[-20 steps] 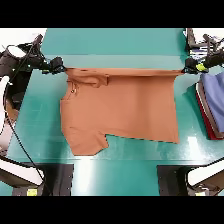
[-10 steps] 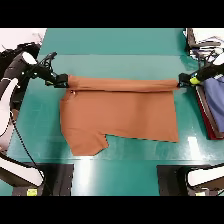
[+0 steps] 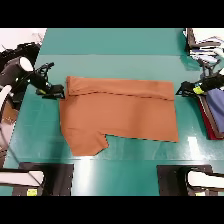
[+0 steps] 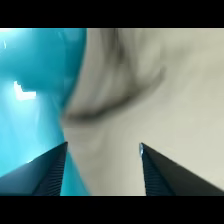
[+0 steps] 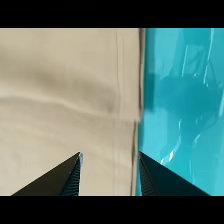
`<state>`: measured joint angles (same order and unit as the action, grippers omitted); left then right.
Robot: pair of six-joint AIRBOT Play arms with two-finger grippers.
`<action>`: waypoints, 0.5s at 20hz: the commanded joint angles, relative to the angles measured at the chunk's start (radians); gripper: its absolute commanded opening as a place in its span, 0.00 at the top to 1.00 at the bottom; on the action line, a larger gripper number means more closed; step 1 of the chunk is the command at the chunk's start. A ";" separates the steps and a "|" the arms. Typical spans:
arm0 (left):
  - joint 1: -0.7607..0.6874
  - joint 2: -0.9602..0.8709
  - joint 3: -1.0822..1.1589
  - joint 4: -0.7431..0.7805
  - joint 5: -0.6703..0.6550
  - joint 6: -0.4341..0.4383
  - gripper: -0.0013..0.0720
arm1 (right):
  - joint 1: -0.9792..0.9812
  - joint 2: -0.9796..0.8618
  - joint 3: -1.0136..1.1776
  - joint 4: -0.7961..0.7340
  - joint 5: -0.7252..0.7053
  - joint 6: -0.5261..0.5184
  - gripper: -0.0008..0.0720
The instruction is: Fold the shirts.
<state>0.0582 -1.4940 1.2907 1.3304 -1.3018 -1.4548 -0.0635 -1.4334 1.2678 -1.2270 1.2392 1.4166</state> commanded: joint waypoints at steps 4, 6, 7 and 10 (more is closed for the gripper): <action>0.001 0.418 -0.533 -0.025 0.012 -0.069 0.25 | -0.025 0.182 -0.105 0.006 -0.010 0.000 0.42; 0.001 0.500 -0.653 -0.050 0.020 -0.094 0.25 | -0.014 0.198 -0.104 0.006 -0.015 -0.001 0.42; 0.000 0.525 -0.699 -0.080 0.035 -0.094 0.25 | -0.005 0.201 -0.104 0.006 -0.017 -0.001 0.42; 0.000 0.533 -0.771 -0.198 0.100 -0.077 0.25 | 0.009 0.200 -0.100 0.010 -0.013 0.000 0.43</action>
<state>0.0586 -1.0092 0.6243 1.2350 -1.2560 -1.5318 -0.0654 -1.2449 1.1706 -1.2198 1.2259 1.4162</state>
